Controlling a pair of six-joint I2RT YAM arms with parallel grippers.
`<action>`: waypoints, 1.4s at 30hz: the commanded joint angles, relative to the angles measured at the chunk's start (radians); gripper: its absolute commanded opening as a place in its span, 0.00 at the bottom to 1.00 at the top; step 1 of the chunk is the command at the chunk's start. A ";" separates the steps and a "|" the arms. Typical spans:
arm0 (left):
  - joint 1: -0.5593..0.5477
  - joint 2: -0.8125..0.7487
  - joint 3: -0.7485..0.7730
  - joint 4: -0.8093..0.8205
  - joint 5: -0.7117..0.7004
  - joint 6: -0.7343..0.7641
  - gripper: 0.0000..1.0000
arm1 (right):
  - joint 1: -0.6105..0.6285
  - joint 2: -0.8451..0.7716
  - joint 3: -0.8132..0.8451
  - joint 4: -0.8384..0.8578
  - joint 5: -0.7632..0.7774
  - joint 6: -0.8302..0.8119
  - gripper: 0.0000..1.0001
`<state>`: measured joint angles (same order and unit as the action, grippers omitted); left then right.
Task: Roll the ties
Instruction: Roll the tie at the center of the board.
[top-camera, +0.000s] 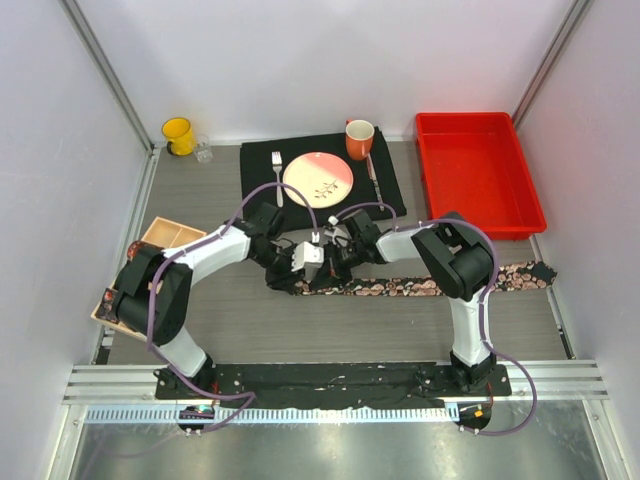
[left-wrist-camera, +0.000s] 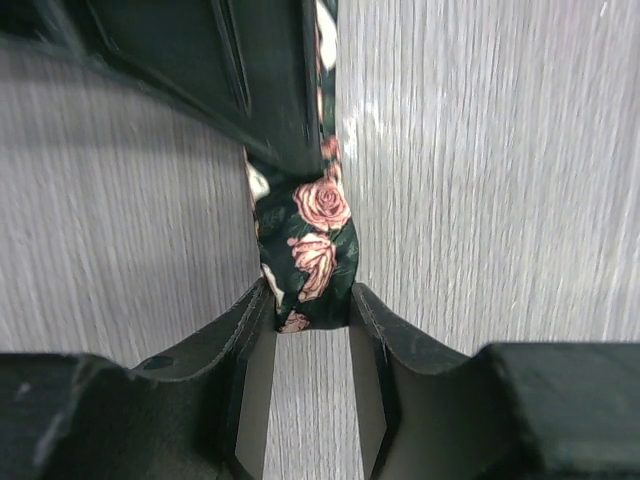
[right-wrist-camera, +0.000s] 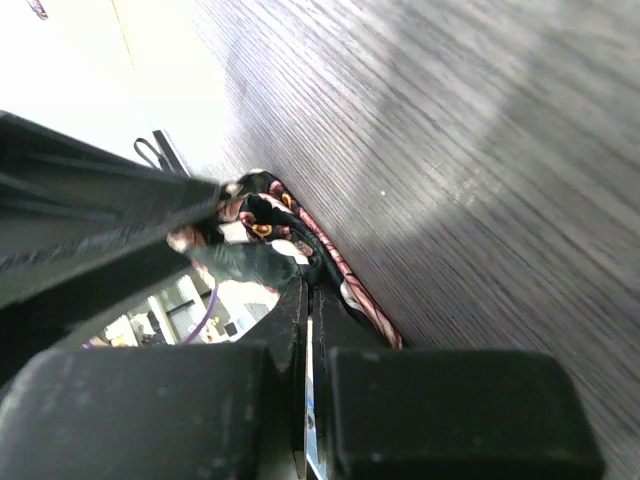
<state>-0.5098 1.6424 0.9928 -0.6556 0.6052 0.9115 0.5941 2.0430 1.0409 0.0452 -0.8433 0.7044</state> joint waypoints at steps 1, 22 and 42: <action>-0.050 -0.030 0.044 0.057 0.041 -0.092 0.38 | -0.010 0.029 -0.027 0.045 0.084 0.003 0.01; -0.144 0.151 0.113 0.027 -0.209 -0.135 0.34 | -0.040 -0.070 -0.028 0.027 -0.011 0.014 0.17; -0.144 0.148 0.116 0.020 -0.205 -0.131 0.35 | -0.010 -0.066 -0.090 0.286 -0.056 0.195 0.32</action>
<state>-0.6540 1.7756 1.0996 -0.5995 0.4400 0.7662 0.5697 1.9553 0.9478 0.2493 -0.9039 0.8776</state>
